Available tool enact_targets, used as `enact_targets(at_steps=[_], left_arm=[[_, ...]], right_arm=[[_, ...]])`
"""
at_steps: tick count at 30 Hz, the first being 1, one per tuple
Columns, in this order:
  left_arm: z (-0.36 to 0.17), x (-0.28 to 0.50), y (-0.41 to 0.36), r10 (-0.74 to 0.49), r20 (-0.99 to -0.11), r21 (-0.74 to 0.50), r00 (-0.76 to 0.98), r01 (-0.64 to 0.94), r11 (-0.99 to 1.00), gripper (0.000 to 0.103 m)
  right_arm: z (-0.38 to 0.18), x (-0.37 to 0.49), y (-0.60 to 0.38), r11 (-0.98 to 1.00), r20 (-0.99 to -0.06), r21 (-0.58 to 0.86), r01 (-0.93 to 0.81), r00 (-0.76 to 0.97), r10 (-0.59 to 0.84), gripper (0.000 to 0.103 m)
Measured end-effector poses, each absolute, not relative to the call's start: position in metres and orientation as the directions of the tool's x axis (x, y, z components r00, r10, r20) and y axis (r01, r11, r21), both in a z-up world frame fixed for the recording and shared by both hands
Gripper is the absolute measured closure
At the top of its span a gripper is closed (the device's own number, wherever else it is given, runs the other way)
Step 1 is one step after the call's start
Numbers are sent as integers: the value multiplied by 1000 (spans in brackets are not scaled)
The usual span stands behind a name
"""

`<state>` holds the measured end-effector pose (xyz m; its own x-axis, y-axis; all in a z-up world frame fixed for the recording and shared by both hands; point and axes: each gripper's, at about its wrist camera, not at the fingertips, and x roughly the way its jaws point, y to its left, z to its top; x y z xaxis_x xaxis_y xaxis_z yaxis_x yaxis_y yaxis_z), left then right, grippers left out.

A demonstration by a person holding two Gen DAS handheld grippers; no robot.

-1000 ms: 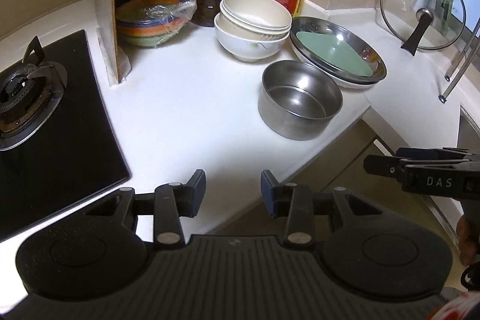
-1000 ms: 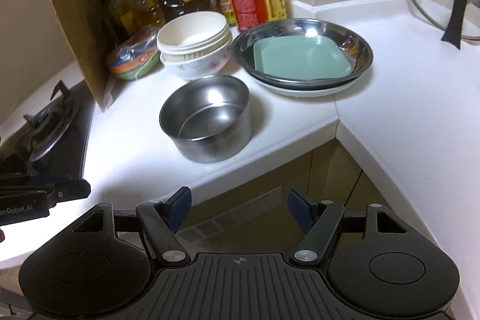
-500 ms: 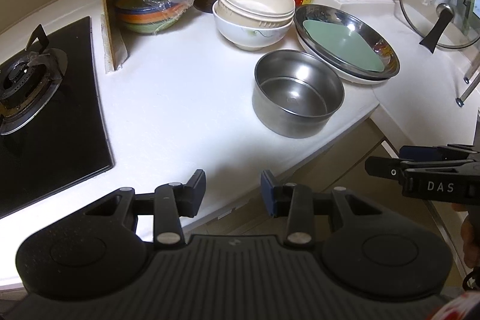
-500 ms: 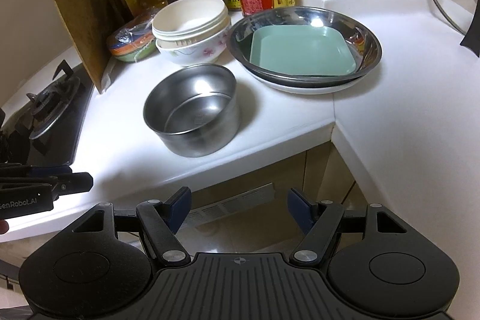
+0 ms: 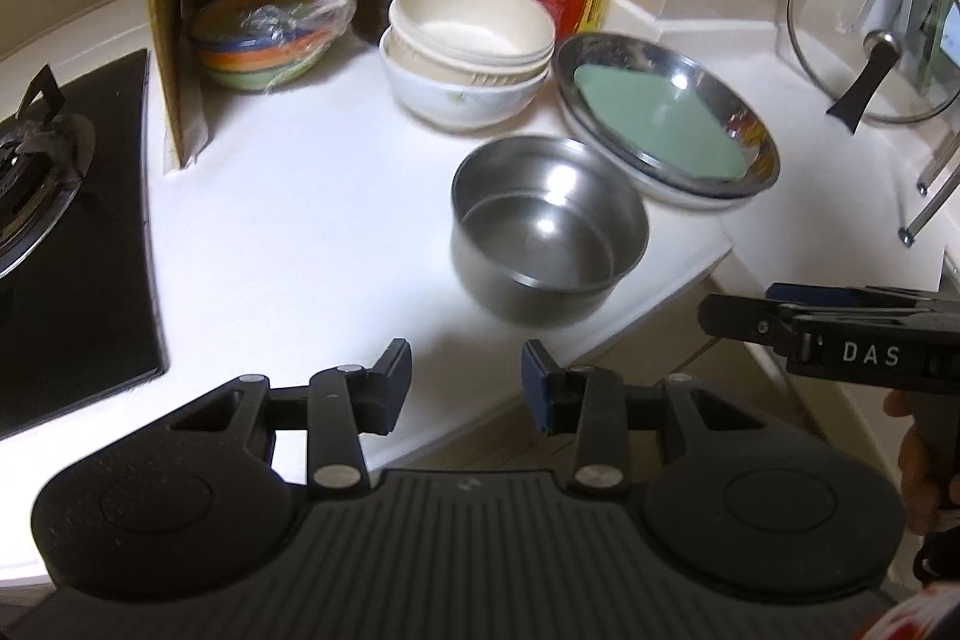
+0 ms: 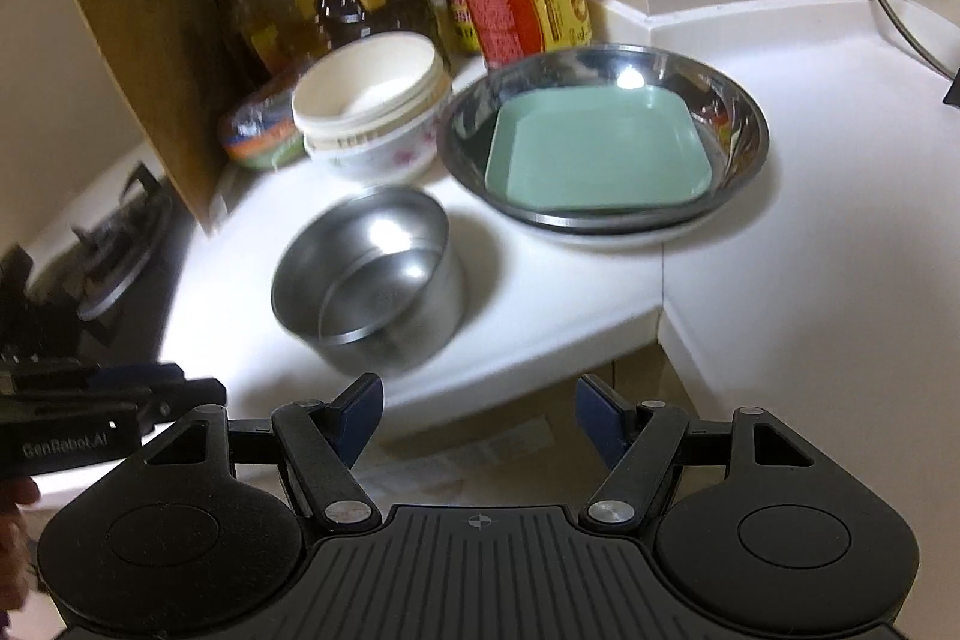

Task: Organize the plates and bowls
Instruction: 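Open both grippers and move them to the rim of the small steel pot, then close both grippers on the steel pot rim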

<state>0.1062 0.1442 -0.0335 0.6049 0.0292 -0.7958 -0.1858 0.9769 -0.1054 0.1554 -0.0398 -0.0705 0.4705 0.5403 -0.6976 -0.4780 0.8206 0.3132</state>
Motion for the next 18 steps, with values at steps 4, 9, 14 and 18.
enact_targets(at_steps=[4, 9, 14, 18], left_arm=[[-30, 113, 144, 57, -780, -89, 624, -200, 976, 67], [-32, 126, 149, 55, -777, -108, 628, -219, 970, 67], [-36, 138, 156, 49, -770, -135, 636, -238, 962, 67], [-40, 150, 159, 35, -762, -161, 647, -241, 957, 67]], right_arm=[[-65, 164, -35, 806, -672, 317, -500, 482, 563, 32], [-63, 176, -24, 791, -668, 305, -531, 473, 575, 33], [-67, 183, -11, 769, -646, 313, -557, 469, 602, 33], [-72, 188, 1, 776, -649, 295, -558, 478, 591, 37]])
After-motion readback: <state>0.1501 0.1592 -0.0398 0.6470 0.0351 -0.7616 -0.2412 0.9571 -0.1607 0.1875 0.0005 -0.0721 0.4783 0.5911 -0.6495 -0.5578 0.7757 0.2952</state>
